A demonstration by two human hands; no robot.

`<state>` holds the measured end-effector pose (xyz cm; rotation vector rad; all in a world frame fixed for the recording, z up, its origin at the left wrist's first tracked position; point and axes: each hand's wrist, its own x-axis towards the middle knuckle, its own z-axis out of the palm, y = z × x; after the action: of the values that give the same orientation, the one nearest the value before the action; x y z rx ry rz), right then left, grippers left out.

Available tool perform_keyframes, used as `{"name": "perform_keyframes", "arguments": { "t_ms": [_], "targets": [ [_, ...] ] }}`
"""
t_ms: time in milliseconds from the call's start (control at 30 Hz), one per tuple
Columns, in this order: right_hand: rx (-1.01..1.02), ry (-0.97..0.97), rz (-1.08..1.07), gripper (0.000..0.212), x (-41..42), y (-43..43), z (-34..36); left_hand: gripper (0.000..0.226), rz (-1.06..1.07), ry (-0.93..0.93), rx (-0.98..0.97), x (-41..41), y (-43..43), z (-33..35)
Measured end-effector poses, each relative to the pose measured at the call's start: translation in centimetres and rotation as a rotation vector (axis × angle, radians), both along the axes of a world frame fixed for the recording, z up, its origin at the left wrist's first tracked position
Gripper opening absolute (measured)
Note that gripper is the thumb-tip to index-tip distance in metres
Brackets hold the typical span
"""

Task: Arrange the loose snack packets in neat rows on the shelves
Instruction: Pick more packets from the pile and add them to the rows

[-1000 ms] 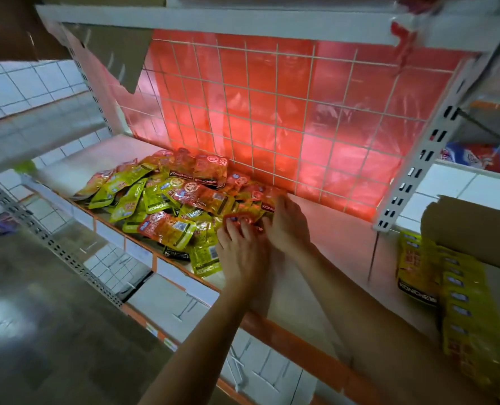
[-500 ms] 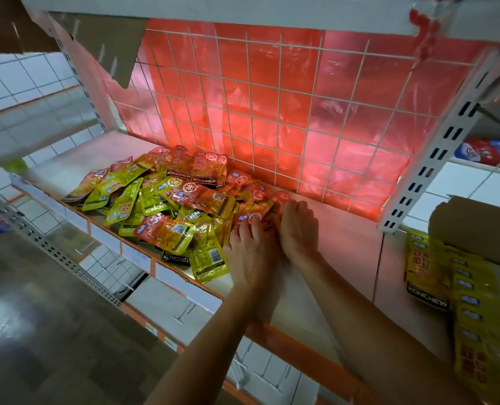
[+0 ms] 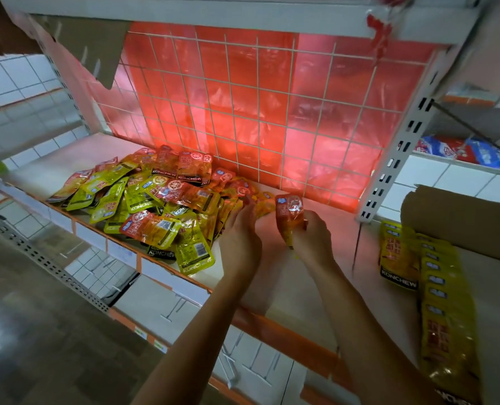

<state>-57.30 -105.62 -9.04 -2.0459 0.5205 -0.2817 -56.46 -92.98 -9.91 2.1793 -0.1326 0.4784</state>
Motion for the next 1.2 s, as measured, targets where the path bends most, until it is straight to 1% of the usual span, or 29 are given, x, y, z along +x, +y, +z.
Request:
{"name": "perform_keyframes", "arguments": {
  "t_ms": [33, 67, 133, 233, 333, 400, 567, 667, 700, 733, 800, 933, 1067, 1200],
  "targets": [
    [0.079, -0.010, -0.038, 0.036, -0.3, -0.4, 0.1, 0.025, -0.024, -0.009, -0.068, -0.2, -0.5, 0.2],
    [0.159, -0.019, -0.064, 0.037, -0.7, -0.9, 0.2, 0.023, -0.046, 0.007, -0.128, -0.4, -1.0, 0.4],
    [0.285, -0.036, -0.092, 0.040, -1.5, -2.0, 0.5, 0.025, -0.082, 0.094, -0.237, -1.0, -2.1, 0.7],
    [0.350, -0.085, -0.142, 0.038, -3.3, -4.2, 0.9, 0.024, -0.167, 0.213, -0.434, -2.1, -4.1, 0.9],
    [0.356, -0.145, -0.204, 0.017, -5.3, -6.7, 1.1, 0.044, -0.259, 0.269, -0.534, -3.1, -6.5, 1.2],
    [0.370, -0.163, -0.235, 0.013, -6.6, -8.7, 1.0, 0.049, -0.299, 0.298, -0.569, -4.0, -8.5, 1.4],
    [0.338, -0.155, -0.310, 0.037, -10.9, -13.9, 1.4, 0.070, -0.427, 0.434, -0.707, -7.0, -13.9, 2.2],
    [0.326, -0.120, -0.347, 0.066, -14.1, -17.2, 2.2, 0.072, -0.514, 0.490, -0.741, -9.2, -17.6, 2.9],
    [0.327, -0.113, -0.349, 0.073, -15.1, -18.4, 2.4, 0.069, -0.566, 0.477, -0.731, -10.0, -18.9, 3.0],
    [0.319, -0.106, -0.350, 0.074, -16.0, -19.6, 2.5, 0.062, -0.612, 0.456, -0.701, -10.9, -20.2, 3.3],
    [0.291, -0.073, -0.355, 0.071, -17.8, -21.9, 2.6, 0.047, -0.654, 0.422, -0.653, -12.6, -22.6, 3.6],
    [0.277, 0.017, -0.370, 0.057, -21.4, -26.0, 2.7, 0.028, -0.624, 0.425, -0.583, -15.2, -27.3, 3.2],
    [0.310, 0.103, -0.245, 0.047, -24.5, -29.1, 2.9, 0.022, -0.640, 0.504, -0.597, -17.7, -31.8, 2.7],
    [0.319, 0.100, -0.241, 0.050, -27.2, -32.3, 2.5, 0.016, -0.687, 0.572, -0.572, -19.6, -35.6, 2.3]
  ]
}}
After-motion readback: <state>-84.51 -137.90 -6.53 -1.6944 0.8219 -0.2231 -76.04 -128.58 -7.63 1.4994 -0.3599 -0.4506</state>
